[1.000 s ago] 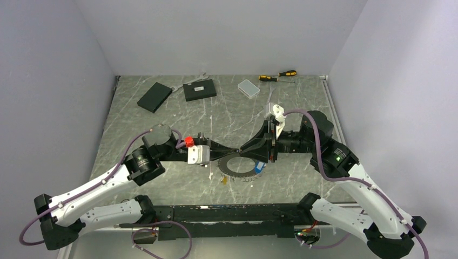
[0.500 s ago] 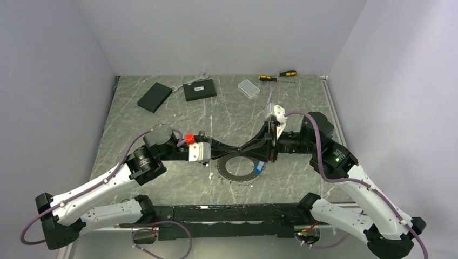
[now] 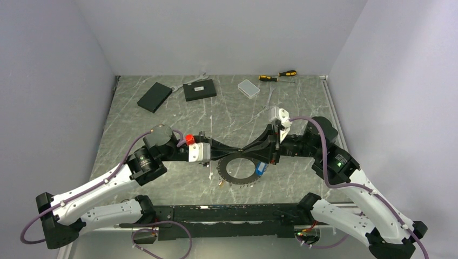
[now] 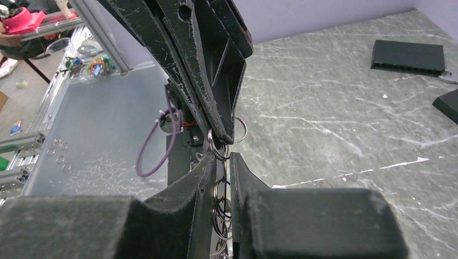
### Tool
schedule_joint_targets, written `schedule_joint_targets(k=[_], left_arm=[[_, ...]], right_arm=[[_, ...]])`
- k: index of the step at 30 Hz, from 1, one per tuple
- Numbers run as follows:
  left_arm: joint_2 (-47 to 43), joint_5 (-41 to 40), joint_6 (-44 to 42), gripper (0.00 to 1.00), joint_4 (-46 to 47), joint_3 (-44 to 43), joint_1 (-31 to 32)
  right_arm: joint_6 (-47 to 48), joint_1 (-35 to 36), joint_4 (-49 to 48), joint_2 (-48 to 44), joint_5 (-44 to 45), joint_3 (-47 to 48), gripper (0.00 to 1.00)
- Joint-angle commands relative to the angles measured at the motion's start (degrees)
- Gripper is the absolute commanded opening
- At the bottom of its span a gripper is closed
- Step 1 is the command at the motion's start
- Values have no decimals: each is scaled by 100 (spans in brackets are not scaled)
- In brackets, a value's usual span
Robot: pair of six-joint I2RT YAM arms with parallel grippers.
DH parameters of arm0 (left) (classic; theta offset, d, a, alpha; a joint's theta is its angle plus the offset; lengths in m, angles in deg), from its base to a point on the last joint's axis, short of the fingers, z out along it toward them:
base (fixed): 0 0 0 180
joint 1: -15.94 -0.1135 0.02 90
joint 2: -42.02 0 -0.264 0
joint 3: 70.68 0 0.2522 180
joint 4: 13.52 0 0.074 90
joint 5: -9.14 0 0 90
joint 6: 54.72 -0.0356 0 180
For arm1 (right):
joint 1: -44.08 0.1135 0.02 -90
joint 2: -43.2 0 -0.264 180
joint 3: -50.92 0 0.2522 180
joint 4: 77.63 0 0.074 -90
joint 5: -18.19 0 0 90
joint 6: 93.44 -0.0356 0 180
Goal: Put the keys on the keyring
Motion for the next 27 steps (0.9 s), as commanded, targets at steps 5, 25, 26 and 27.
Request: schedule_joint_targets(k=[5, 25, 26, 27], left_arm=[[100, -17, 154, 0, 314, -143, -6], [117, -53, 70, 0, 350, -172, -6], [124, -53, 70, 0, 355, -166, -6], [126, -53, 70, 0, 353, -164, -4]], right_arm=[[-53, 12, -505, -114, 24, 18, 0], [262, 3, 540, 288, 538, 352, 72], [271, 3, 496, 272, 500, 337, 63], [268, 3, 443, 259, 477, 325, 54]])
